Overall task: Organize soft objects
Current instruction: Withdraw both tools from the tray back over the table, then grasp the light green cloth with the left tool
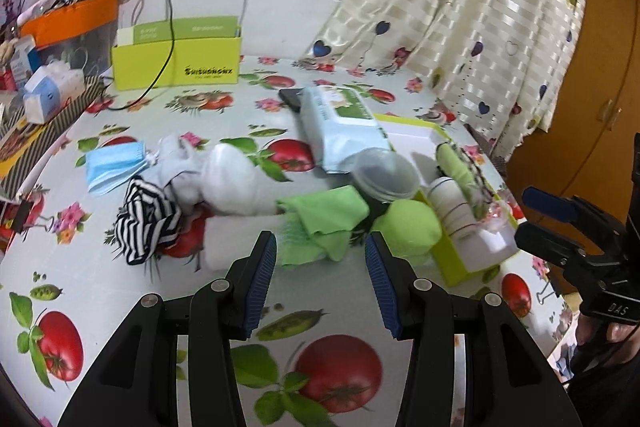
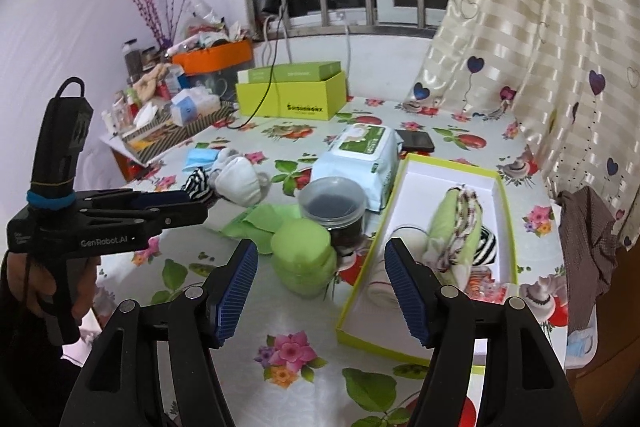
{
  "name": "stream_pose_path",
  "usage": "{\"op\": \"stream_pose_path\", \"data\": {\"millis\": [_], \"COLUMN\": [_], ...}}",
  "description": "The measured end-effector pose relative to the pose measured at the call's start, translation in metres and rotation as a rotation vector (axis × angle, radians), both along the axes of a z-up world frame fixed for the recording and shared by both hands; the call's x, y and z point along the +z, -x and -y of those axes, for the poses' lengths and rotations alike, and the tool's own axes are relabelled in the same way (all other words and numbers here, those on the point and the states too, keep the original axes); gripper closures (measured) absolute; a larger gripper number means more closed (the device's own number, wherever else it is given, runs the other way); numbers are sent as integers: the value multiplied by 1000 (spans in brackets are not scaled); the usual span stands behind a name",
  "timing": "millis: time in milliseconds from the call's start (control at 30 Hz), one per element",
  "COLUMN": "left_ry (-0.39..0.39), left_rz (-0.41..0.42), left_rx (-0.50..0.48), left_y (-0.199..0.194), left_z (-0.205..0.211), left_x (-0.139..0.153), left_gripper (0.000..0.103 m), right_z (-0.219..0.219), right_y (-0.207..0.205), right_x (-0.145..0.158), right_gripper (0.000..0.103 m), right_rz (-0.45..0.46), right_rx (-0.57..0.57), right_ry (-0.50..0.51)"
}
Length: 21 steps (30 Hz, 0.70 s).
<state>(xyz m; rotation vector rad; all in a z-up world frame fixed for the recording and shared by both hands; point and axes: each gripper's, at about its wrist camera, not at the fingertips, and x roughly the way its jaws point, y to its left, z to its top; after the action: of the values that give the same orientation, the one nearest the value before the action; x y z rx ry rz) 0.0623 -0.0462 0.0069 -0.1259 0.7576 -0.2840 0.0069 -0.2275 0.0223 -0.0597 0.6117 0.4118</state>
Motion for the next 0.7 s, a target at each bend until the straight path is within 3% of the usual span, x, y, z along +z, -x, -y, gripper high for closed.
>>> {"op": "stream_pose_path", "data": {"millis": [367, 700], "left_ry": [13, -100], "left_rz": [-31, -61], "left_rx": [-10, -68], "left_y": [-20, -64], "left_z": [-8, 17], "left_x": [-13, -32], "left_gripper": [55, 55], "right_z": [-10, -8], "right_y": [-9, -19], "right_x": [-2, -8], "right_gripper": [36, 36], "right_rz": [-10, -28], "right_rx": [20, 15], "right_ry": [28, 32]}}
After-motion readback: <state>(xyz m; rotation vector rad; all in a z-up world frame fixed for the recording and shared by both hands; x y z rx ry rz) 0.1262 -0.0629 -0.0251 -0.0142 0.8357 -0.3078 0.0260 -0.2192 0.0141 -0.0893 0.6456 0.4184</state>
